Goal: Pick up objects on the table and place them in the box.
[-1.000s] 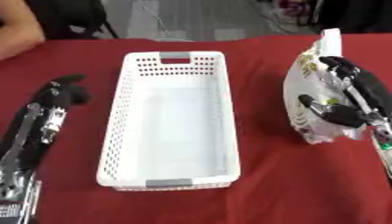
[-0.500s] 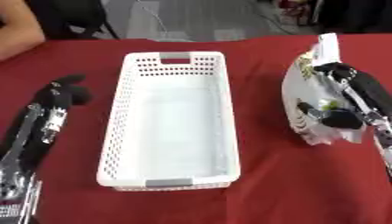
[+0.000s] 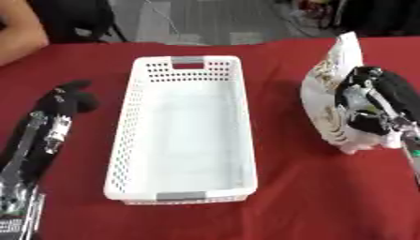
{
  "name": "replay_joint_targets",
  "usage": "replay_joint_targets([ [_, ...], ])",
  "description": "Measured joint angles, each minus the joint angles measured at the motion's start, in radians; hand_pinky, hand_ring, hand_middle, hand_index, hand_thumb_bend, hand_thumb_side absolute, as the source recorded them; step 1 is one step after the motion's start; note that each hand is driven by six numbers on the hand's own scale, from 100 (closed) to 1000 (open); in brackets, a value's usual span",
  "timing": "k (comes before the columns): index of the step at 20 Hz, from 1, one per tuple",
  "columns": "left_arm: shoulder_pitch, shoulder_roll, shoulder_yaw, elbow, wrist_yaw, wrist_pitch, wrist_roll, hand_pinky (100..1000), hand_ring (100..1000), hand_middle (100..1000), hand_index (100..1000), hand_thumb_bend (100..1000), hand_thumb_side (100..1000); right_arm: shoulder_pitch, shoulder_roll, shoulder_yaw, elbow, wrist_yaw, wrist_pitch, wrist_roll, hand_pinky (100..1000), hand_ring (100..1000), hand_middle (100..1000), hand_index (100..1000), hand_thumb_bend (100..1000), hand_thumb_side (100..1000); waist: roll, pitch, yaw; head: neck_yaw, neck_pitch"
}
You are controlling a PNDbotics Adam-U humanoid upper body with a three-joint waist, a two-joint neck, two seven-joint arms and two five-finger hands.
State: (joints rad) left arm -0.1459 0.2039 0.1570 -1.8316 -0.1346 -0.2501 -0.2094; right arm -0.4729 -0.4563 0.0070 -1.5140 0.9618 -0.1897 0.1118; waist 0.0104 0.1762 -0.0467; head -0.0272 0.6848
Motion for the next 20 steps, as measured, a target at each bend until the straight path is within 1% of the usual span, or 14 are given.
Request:
replay_joint_targets([
  [1, 0.000, 0.000, 0.000, 0.000, 0.000, 0.000, 0.000, 736, 656, 855, 738, 100, 848, 0.000, 0.000, 0.000, -0.002, -0.007, 0.002, -0.018, 100, 100, 100, 210, 100, 216, 0.000, 0.000, 0.000, 0.000, 0.000],
  [2, 0.000, 0.000, 0.000, 0.000, 0.000, -0.001, -0.001, 736, 656, 855, 738, 100, 848, 0.003, 0.000, 0.000, -0.002, -0.017, 0.004, -0.037, 100, 100, 100, 210, 100, 216, 0.000, 0.000, 0.000, 0.000, 0.000],
  [3, 0.000, 0.000, 0.000, 0.000, 0.000, -0.001, -0.001, 736, 656, 855, 738, 100, 849, 0.005, 0.000, 0.001, -0.002, -0.027, 0.006, -0.055, 100, 100, 100, 200, 100, 197, 0.000, 0.000, 0.000, 0.000, 0.000],
  [4, 0.000, 0.000, 0.000, 0.000, 0.000, -0.001, -0.001, 736, 656, 855, 738, 100, 848, 0.006, 0.000, 0.002, -0.002, -0.036, 0.007, -0.069, 100, 100, 100, 192, 100, 152, 0.000, 0.000, 0.000, 0.000, 0.000],
  [8, 0.000, 0.000, 0.000, 0.000, 0.000, -0.002, -0.002, 736, 657, 856, 738, 100, 848, 0.008, 0.000, 0.006, -0.002, -0.062, 0.015, -0.105, 100, 100, 100, 189, 100, 121, 0.000, 0.000, 0.000, 0.000, 0.000],
  [14, 0.000, 0.000, 0.000, 0.000, 0.000, -0.001, -0.005, 736, 657, 856, 738, 100, 848, 0.008, 0.000, 0.006, -0.002, -0.080, 0.017, -0.130, 100, 100, 100, 188, 100, 120, 0.000, 0.000, 0.000, 0.000, 0.000],
  [15, 0.000, 0.000, 0.000, 0.000, 0.000, -0.001, -0.005, 736, 657, 856, 737, 100, 849, 0.009, 0.000, 0.006, -0.002, -0.081, 0.017, -0.132, 100, 100, 100, 193, 100, 129, 0.000, 0.000, 0.000, 0.000, 0.000],
  [16, 0.000, 0.000, 0.000, 0.000, 0.000, -0.001, -0.005, 736, 657, 856, 737, 100, 849, 0.009, 0.000, 0.006, -0.003, -0.081, 0.018, -0.135, 100, 100, 100, 220, 100, 171, 0.000, 0.000, 0.000, 0.000, 0.000],
  [17, 0.000, 0.000, 0.000, 0.000, 0.000, -0.001, -0.005, 736, 657, 856, 737, 100, 849, 0.009, 0.000, 0.006, -0.005, -0.081, 0.019, -0.142, 100, 100, 100, 210, 100, 164, 0.000, 0.000, 0.000, 0.000, 0.000],
  [18, 0.000, 0.000, 0.000, 0.000, 0.000, -0.001, -0.005, 737, 657, 856, 737, 100, 849, 0.009, 0.000, 0.005, -0.010, -0.080, 0.019, -0.153, 100, 210, 280, 432, 100, 357, 0.000, 0.000, 0.000, 0.000, 0.000],
  [19, 0.000, 0.000, 0.000, 0.000, 0.000, -0.001, -0.005, 737, 657, 856, 737, 100, 849, 0.011, -0.001, 0.005, -0.016, -0.077, 0.017, -0.166, 100, 364, 428, 603, 105, 582, 0.000, 0.000, 0.000, 0.000, 0.000],
  [20, 0.000, 0.000, 0.000, 0.000, 0.000, -0.001, -0.005, 737, 657, 856, 737, 100, 849, 0.015, -0.001, 0.005, -0.021, -0.068, 0.014, -0.177, 297, 569, 611, 773, 427, 769, 0.000, 0.000, 0.000, 0.000, 0.000],
])
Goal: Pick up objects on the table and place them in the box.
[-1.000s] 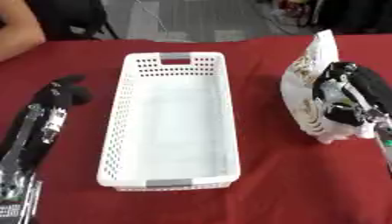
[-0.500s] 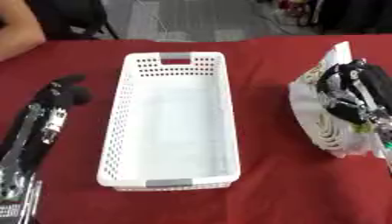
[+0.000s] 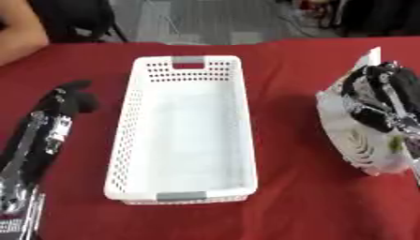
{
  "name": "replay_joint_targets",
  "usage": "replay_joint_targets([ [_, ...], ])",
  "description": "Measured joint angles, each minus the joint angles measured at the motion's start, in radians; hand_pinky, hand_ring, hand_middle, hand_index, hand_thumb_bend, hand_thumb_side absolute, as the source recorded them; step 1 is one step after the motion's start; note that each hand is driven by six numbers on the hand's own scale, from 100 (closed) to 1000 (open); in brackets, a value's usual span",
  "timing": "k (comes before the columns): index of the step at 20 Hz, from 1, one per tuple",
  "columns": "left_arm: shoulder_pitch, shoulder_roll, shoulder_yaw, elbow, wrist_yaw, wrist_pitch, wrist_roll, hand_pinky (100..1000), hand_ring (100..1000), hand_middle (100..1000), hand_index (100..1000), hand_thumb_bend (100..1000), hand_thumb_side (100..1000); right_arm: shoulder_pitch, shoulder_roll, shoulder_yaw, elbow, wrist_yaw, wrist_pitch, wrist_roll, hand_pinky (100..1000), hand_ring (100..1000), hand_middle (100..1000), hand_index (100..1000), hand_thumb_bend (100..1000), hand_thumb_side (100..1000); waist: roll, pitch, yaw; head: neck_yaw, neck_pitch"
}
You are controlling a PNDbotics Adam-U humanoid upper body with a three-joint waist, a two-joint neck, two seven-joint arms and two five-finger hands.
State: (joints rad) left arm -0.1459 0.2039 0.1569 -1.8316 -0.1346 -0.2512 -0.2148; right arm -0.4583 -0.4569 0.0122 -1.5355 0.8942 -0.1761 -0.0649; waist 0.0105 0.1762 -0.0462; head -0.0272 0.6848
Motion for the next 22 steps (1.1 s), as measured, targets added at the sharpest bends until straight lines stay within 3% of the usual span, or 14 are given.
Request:
replay_joint_targets([
  [2, 0.000, 0.000, 0.000, 0.000, 0.000, 0.000, 0.000, 737, 657, 856, 737, 100, 849, 0.003, 0.000, -0.001, -0.005, 0.026, -0.002, -0.008, 626, 799, 850, 987, 703, 858, 0.000, 0.000, 0.000, 0.000, 0.000],
  [3, 0.000, 0.000, 0.000, 0.000, 0.000, 0.000, 0.000, 737, 657, 856, 737, 100, 850, 0.004, 0.000, -0.004, -0.005, 0.040, 0.002, -0.006, 701, 848, 901, 1000, 781, 896, 0.000, 0.000, 0.000, 0.000, 0.000],
  [6, 0.000, 0.000, 0.000, 0.000, 0.000, 0.000, 0.000, 737, 658, 856, 737, 100, 851, 0.007, 0.000, -0.013, -0.010, 0.065, 0.034, -0.003, 781, 905, 958, 1000, 808, 940, 0.000, 0.000, 0.000, 0.000, 0.000],
  [9, 0.000, 0.000, 0.000, 0.000, 0.000, 0.000, 0.000, 737, 658, 856, 737, 100, 850, 0.007, 0.000, -0.027, -0.025, 0.068, 0.098, -0.049, 777, 924, 971, 1000, 815, 946, 0.000, 0.000, -0.001, 0.000, 0.000],
  [12, 0.000, 0.000, 0.000, 0.000, 0.000, 0.000, 0.000, 737, 658, 856, 737, 100, 851, 0.010, 0.000, -0.031, -0.023, 0.086, 0.197, -0.076, 753, 919, 969, 1000, 825, 937, 0.000, 0.000, -0.001, 0.000, 0.000],
  [13, 0.000, 0.000, 0.000, 0.000, 0.000, 0.000, 0.000, 737, 658, 856, 737, 100, 851, 0.011, 0.000, -0.030, -0.019, 0.098, 0.229, -0.065, 756, 919, 978, 1000, 841, 1000, 0.000, 0.000, -0.001, 0.000, 0.000],
  [14, 0.000, 0.000, 0.000, 0.000, 0.000, 0.000, 0.000, 737, 658, 856, 737, 100, 851, 0.011, 0.000, -0.030, -0.017, 0.111, 0.258, -0.046, 752, 919, 972, 1000, 830, 926, 0.000, 0.000, -0.001, 0.000, 0.000],
  [17, 0.000, 0.000, 0.000, 0.000, 0.000, 0.000, 0.000, 738, 658, 857, 737, 100, 851, 0.011, 0.000, -0.030, -0.016, 0.151, 0.321, 0.043, 762, 921, 973, 1000, 838, 897, 0.000, 0.000, -0.001, 0.000, 0.000],
  [18, 0.000, 0.000, 0.000, 0.000, 0.000, 0.000, 0.000, 738, 659, 857, 737, 100, 852, 0.011, 0.000, -0.030, -0.016, 0.164, 0.334, 0.081, 770, 922, 970, 1000, 869, 845, 0.000, 0.000, -0.001, 0.000, 0.000],
  [19, 0.000, 0.000, 0.000, 0.000, 0.000, 0.000, 0.000, 738, 659, 857, 737, 100, 851, 0.011, 0.000, -0.030, -0.014, 0.178, 0.343, 0.125, 774, 923, 973, 1000, 843, 873, 0.000, 0.000, -0.001, 0.000, 0.000],
  [22, 0.000, 0.000, 0.000, 0.000, 0.000, 0.000, 0.000, 738, 659, 857, 737, 100, 851, 0.011, 0.000, -0.030, -0.014, 0.211, 0.349, 0.249, 785, 922, 970, 1000, 848, 847, 0.000, 0.000, -0.001, 0.000, 0.000],
])
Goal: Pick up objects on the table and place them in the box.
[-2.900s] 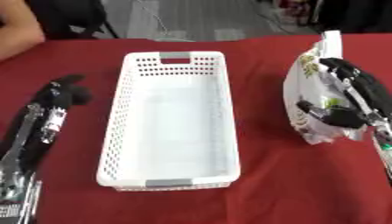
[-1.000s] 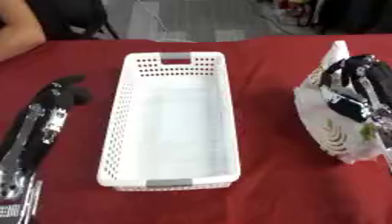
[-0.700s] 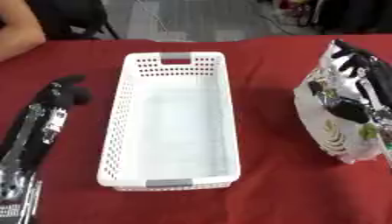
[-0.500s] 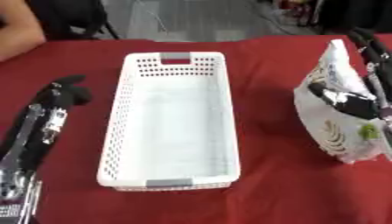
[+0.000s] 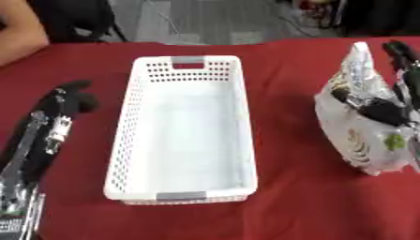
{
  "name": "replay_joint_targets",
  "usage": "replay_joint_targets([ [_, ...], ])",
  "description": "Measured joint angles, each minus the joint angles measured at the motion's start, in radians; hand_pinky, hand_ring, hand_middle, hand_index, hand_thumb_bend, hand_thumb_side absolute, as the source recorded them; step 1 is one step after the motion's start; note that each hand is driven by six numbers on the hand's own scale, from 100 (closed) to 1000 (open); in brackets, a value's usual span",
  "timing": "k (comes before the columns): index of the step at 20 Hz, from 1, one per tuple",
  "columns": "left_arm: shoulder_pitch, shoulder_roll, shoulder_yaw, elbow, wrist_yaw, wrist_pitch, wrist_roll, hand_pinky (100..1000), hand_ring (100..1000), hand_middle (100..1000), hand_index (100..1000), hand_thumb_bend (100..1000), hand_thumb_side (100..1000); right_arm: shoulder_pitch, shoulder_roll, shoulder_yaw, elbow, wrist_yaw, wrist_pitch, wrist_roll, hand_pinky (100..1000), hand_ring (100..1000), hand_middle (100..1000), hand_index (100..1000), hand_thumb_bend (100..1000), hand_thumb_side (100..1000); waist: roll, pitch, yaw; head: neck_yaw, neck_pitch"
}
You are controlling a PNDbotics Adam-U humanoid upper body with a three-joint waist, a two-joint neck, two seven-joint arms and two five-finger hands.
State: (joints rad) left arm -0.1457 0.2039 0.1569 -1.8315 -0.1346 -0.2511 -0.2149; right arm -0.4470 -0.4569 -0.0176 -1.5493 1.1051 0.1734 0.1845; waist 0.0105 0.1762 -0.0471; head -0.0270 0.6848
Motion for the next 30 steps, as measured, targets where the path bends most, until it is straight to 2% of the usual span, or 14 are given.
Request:
replay_joint_targets([
  [10, 0.000, 0.000, 0.000, 0.000, 0.000, 0.000, 0.000, 739, 660, 857, 737, 100, 851, 0.000, -0.001, 0.000, -0.023, 0.025, -0.069, 0.344, 741, 884, 939, 1000, 903, 720, 0.000, 0.000, -0.001, 0.000, 0.001],
  [12, 0.000, 0.000, 0.000, 0.000, 0.000, 0.000, 0.000, 739, 660, 858, 737, 100, 852, 0.000, -0.006, 0.000, -0.029, 0.017, -0.088, 0.405, 700, 858, 924, 1000, 860, 702, -0.001, -0.001, -0.001, 0.001, 0.001],
  [13, 0.000, 0.000, 0.000, 0.000, 0.000, 0.000, 0.000, 739, 660, 858, 737, 100, 852, 0.000, -0.009, -0.001, -0.033, 0.013, -0.096, 0.431, 652, 831, 902, 1000, 837, 664, -0.003, -0.002, -0.001, 0.001, 0.001],
  [14, 0.001, 0.000, 0.000, 0.000, 0.000, 0.001, -0.001, 739, 660, 858, 737, 100, 852, 0.000, -0.009, -0.001, -0.037, 0.011, -0.102, 0.455, 589, 792, 868, 979, 708, 598, -0.004, -0.003, -0.001, 0.001, 0.001],
  [17, 0.001, 0.000, 0.000, 0.000, 0.000, 0.001, -0.001, 739, 660, 858, 737, 100, 852, 0.000, -0.009, -0.005, -0.053, 0.010, -0.108, 0.489, 266, 581, 740, 868, 481, 446, -0.004, -0.004, -0.001, 0.001, 0.001],
  [18, 0.001, 0.000, 0.000, 0.000, 0.000, 0.001, -0.001, 739, 660, 858, 737, 100, 852, 0.000, -0.009, -0.007, -0.058, 0.012, -0.107, 0.487, 126, 489, 639, 785, 346, 453, -0.004, -0.004, -0.001, 0.001, 0.001],
  [19, 0.001, 0.000, 0.000, 0.000, 0.000, 0.001, -0.001, 739, 660, 858, 737, 100, 852, 0.000, -0.009, -0.007, -0.063, 0.015, -0.106, 0.477, 100, 419, 542, 706, 195, 438, -0.004, -0.004, -0.001, 0.001, 0.001],
  [20, 0.001, 0.000, 0.000, 0.000, 0.000, 0.001, -0.001, 739, 660, 858, 737, 100, 851, 0.001, -0.009, -0.007, -0.067, 0.017, -0.105, 0.456, 100, 393, 509, 676, 140, 424, -0.004, -0.004, -0.001, 0.001, 0.001],
  [21, 0.001, 0.000, 0.000, 0.000, 0.000, 0.001, -0.001, 739, 660, 858, 737, 100, 851, 0.005, -0.009, -0.007, -0.071, 0.019, -0.104, 0.431, 100, 317, 424, 572, 100, 353, -0.004, -0.004, -0.001, 0.001, 0.001],
  [22, 0.001, 0.000, 0.000, 0.000, 0.000, 0.001, -0.001, 739, 661, 858, 737, 100, 851, 0.009, -0.009, -0.007, -0.072, 0.020, -0.103, 0.400, 100, 256, 355, 494, 100, 303, -0.004, -0.004, -0.002, 0.001, 0.001],
  [23, 0.001, 0.000, 0.000, 0.000, 0.000, 0.001, -0.001, 739, 661, 858, 737, 100, 851, 0.009, -0.009, -0.007, -0.073, 0.020, -0.099, 0.363, 100, 177, 274, 415, 100, 313, -0.004, -0.004, -0.002, 0.001, 0.001],
  [24, 0.001, 0.000, 0.000, 0.000, 0.000, 0.001, -0.001, 739, 661, 858, 737, 100, 852, 0.010, -0.009, -0.007, -0.075, 0.017, -0.095, 0.322, 100, 162, 258, 402, 100, 290, -0.004, -0.004, -0.003, 0.001, 0.001],
  [25, 0.001, 0.000, 0.000, 0.000, 0.000, 0.001, -0.001, 739, 661, 858, 737, 100, 851, 0.011, -0.009, -0.007, -0.075, 0.013, -0.089, 0.279, 100, 100, 180, 335, 100, 272, -0.003, -0.004, -0.003, 0.001, 0.001],
  [30, 0.001, 0.000, 0.000, 0.000, 0.000, 0.001, -0.002, 740, 661, 858, 737, 100, 852, 0.018, -0.008, -0.007, -0.077, -0.042, -0.050, 0.072, 100, 100, 117, 282, 100, 250, -0.003, -0.004, -0.003, 0.001, 0.001],
])
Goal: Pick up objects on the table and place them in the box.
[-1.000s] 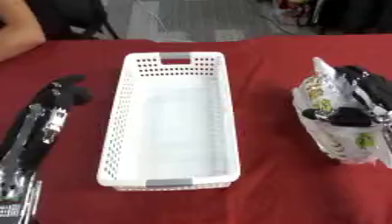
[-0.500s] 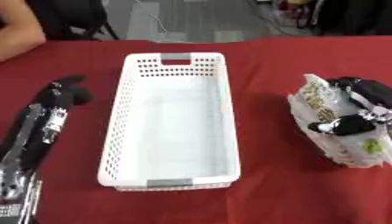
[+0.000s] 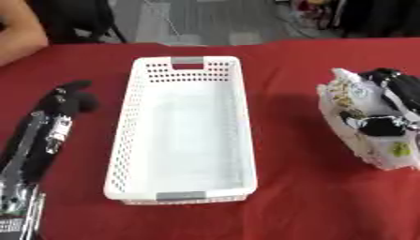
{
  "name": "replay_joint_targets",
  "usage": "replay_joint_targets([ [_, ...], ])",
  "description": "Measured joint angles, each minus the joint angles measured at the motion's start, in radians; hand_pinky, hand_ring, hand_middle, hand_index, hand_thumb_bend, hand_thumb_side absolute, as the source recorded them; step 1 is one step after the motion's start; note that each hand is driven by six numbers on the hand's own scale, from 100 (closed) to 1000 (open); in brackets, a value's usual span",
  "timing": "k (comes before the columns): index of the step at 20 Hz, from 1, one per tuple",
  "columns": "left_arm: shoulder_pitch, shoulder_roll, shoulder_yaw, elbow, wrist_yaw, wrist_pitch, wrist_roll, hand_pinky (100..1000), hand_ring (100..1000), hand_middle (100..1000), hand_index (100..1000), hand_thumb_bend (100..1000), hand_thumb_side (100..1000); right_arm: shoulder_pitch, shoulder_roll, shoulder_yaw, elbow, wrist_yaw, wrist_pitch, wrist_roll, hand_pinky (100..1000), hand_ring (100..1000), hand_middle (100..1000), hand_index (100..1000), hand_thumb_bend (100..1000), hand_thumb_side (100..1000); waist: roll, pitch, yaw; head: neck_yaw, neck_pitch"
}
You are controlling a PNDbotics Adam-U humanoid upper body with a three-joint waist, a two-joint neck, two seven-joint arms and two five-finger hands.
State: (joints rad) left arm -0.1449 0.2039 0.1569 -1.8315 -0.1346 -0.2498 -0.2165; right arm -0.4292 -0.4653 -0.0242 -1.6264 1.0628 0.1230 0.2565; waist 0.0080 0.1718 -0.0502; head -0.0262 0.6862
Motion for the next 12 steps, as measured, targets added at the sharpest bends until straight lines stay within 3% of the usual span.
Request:
replay_joint_targets([
  [2, 0.000, 0.000, 0.000, 0.000, 0.000, 0.000, 0.000, 740, 661, 858, 737, 100, 852, 0.000, 0.000, 0.000, 0.000, -0.031, 0.011, -0.070, 100, 100, 100, 265, 100, 218, 0.000, 0.000, 0.000, 0.000, 0.000],
  [3, 0.000, 0.000, 0.000, 0.000, 0.000, 0.000, 0.000, 740, 661, 858, 736, 100, 851, 0.000, 0.000, 0.000, 0.000, -0.049, 0.015, -0.103, 100, 100, 100, 254, 100, 159, 0.000, 0.000, 0.000, 0.000, 0.000],
  [4, 0.000, 0.000, 0.000, 0.000, 0.000, 0.000, 0.000, 740, 661, 858, 736, 100, 851, 0.000, 0.000, 0.000, -0.001, -0.071, 0.018, -0.135, 100, 100, 100, 256, 100, 175, 0.000, 0.000, 0.000, 0.000, 0.000],
  [5, 0.000, 0.000, 0.000, 0.000, 0.000, 0.000, 0.000, 740, 661, 858, 736, 100, 851, 0.001, 0.000, 0.000, -0.003, -0.098, 0.020, -0.167, 100, 100, 100, 247, 100, 100, 0.000, 0.000, 0.000, 0.000, 0.000],
  [12, 0.000, 0.000, 0.000, 0.000, 0.000, 0.000, 0.000, 740, 662, 858, 736, 100, 851, -0.018, -0.001, 0.015, -0.074, -0.424, 0.002, -0.357, 100, 100, 100, 246, 100, 100, 0.000, 0.000, 0.000, 0.000, 0.000],
])
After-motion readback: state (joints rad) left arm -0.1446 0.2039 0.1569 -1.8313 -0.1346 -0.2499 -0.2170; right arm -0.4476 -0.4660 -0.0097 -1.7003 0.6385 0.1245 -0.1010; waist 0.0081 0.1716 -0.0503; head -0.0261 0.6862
